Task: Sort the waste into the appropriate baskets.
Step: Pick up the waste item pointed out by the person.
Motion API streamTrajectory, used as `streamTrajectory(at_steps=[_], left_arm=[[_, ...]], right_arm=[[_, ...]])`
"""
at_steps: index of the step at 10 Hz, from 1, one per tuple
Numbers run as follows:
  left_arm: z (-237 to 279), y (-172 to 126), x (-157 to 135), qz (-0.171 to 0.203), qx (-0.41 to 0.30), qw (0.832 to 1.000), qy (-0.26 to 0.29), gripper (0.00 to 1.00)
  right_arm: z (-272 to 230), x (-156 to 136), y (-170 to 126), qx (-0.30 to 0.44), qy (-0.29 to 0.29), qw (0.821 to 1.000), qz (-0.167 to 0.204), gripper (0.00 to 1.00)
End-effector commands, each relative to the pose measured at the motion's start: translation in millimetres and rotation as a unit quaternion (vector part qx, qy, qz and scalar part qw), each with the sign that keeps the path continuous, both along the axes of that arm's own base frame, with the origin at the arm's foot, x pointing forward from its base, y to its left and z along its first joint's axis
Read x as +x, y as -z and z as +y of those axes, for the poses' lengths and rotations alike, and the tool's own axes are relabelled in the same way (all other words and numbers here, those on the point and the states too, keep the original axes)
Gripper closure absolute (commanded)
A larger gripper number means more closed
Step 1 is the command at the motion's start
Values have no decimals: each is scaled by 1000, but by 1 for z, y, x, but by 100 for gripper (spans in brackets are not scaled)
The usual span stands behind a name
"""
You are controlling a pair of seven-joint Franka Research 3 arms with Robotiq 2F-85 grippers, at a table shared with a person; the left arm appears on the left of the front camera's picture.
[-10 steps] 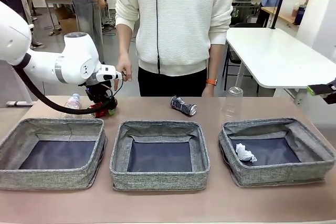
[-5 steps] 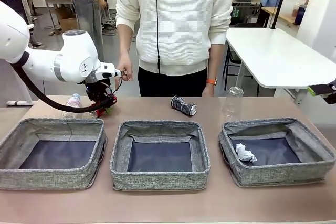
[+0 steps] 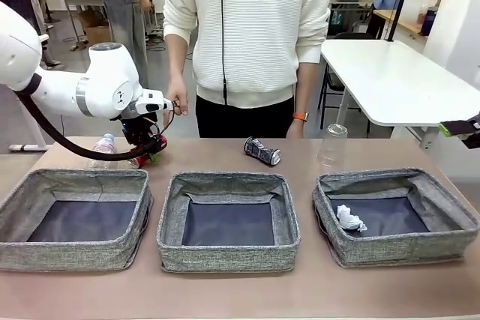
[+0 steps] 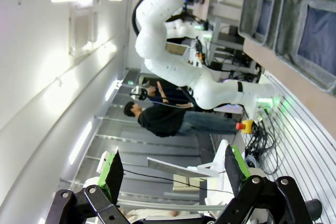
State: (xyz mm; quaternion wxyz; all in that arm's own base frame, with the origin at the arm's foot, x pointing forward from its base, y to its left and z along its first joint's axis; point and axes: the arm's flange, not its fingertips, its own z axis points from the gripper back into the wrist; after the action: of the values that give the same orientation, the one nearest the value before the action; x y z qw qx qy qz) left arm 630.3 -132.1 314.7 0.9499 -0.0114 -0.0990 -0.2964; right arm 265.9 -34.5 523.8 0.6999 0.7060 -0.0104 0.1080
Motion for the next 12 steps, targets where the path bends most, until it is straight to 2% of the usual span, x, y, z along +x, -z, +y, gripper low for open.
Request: streamTrajectory(at_steps=[1, 2, 4, 5, 6, 7, 8, 9, 10, 12], left_arm=[[8, -10, -6, 27, -5, 1000, -9, 81], [18, -37, -23, 82, -30, 996, 24, 81], [51, -130, -88, 79, -41, 995, -40, 81], [63, -177, -135, 57, -64, 992, -93, 81], [64, -205, -173, 55, -74, 987, -132, 81], [60, -218, -209, 48, -47, 986, -155, 81], [47, -219, -242, 32, -17, 989, -146, 81], [45, -210, -247, 38, -14, 988, -149, 81], [66, -235, -214, 46, -59, 988, -136, 81], [66, -235, -214, 46, -59, 988, -136, 81]], right_arm=[[1, 1, -8, 10, 1, 1000, 6, 0], [1, 1, -8, 10, 1, 1000, 6, 0], [1, 1, -8, 10, 1, 1000, 6, 0], [1, 1, -8, 10, 1, 1000, 6, 0], [1, 1, -8, 10, 1, 1000, 6, 0], [1, 1, -8, 10, 1, 1000, 6, 0], [1, 1, -8, 10, 1, 1000, 6, 0], [1, 1, -8, 10, 1, 1000, 6, 0], [1, 1, -8, 10, 1, 1000, 6, 0], [1, 1, -8, 10, 1, 1000, 6, 0]])
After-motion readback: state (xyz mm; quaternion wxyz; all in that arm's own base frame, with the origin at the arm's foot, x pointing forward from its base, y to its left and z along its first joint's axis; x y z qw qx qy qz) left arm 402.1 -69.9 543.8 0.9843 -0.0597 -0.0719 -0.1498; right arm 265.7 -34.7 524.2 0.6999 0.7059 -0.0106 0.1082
